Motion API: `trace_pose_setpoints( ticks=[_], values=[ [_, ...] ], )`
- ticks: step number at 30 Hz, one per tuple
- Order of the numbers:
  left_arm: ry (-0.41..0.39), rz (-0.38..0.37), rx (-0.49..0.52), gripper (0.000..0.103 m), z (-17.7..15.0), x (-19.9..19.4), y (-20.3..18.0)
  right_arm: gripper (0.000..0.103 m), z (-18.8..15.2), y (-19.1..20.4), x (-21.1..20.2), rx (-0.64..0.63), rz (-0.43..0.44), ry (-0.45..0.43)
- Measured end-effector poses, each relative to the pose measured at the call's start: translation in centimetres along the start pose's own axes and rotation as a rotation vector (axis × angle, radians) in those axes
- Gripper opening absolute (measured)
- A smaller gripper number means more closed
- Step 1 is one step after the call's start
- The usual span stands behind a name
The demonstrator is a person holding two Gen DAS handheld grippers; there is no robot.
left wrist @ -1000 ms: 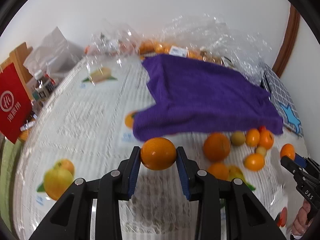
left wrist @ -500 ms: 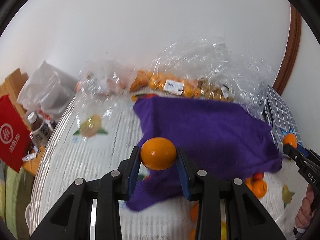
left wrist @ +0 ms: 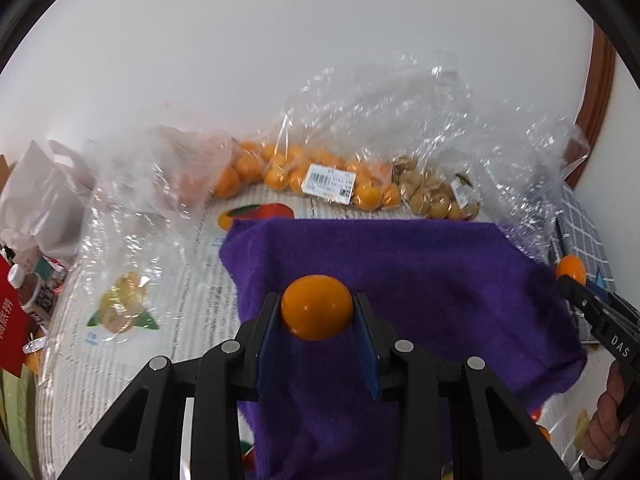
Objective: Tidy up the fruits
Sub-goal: 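Carry the kumquat onto the purple towel with the left gripper while the right places its orange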
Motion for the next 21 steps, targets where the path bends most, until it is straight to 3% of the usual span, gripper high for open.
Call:
trace_pose_setpoints(
  ticks=[10,21],
  values=[
    [0.093,0.019,0.024,0.034,-0.6,4.6,-0.5,0.04,-0.2,-0.8,4.4,0.004,-0.002,0.068],
    [0.122,0.031,0.055,0.034,-0.7,5.6,-1.2,0.04,-1.1,-0.3,6.4,-0.02,-0.006,0.123]
  ],
)
Point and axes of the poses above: each gripper's, at about its wrist camera, not at the fingertips, and x roughly the way its jaws point, y to its left, z to its top, the point moved 3 cm from there along x, roughly the way its jaws point, and after that the axes turned 7 degrees about z, right-handed, at the moved point
